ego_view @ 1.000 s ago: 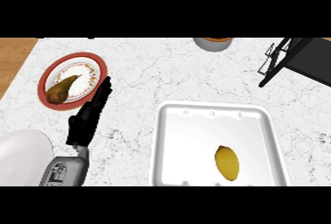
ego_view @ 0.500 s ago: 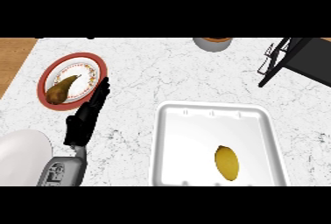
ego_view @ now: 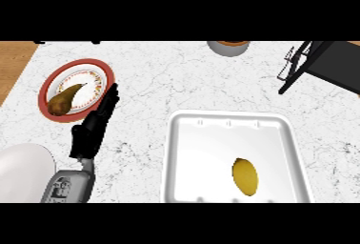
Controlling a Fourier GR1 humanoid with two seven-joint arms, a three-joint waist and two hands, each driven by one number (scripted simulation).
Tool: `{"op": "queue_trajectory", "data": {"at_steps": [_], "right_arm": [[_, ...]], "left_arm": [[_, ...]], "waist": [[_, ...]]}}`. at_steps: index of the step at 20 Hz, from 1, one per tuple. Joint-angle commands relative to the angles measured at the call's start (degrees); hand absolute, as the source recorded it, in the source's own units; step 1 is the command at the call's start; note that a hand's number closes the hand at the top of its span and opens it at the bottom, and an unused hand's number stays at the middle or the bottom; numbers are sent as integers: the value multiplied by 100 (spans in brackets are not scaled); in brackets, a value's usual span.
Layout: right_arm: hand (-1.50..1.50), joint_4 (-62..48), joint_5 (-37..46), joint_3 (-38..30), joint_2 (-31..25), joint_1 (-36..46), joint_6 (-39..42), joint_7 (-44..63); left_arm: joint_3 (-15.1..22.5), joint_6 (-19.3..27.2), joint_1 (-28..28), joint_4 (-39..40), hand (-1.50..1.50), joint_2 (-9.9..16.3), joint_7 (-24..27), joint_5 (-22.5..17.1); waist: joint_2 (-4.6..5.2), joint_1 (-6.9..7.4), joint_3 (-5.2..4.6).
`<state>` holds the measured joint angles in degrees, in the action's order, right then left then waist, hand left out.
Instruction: Pick the tomato from the tray and place it in the tiered shelf
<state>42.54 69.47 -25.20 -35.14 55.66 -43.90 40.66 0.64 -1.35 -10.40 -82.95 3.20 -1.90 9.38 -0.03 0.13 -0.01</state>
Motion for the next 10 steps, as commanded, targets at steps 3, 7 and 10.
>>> {"op": "queue_trajectory", "data": {"at_steps": [3, 7, 10], "right_arm": [[-150, 257, -597, -45, 115, 220, -20, -177], [-150, 1190, -1059, 44, -30, -130, 667, -242], [-150, 1404, -1054, -74, -20, 17, 262, -46]], "left_arm": [[124, 255, -233, 468, 0, -241, 281, 224], [35, -11, 34, 105, 0, -48, 148, 19], [-204, -179, 14, 222, 0, 200, 244, -121]], "waist": [[15, 25, 1], [-10, -13, -1], [-6, -6, -2]]}}
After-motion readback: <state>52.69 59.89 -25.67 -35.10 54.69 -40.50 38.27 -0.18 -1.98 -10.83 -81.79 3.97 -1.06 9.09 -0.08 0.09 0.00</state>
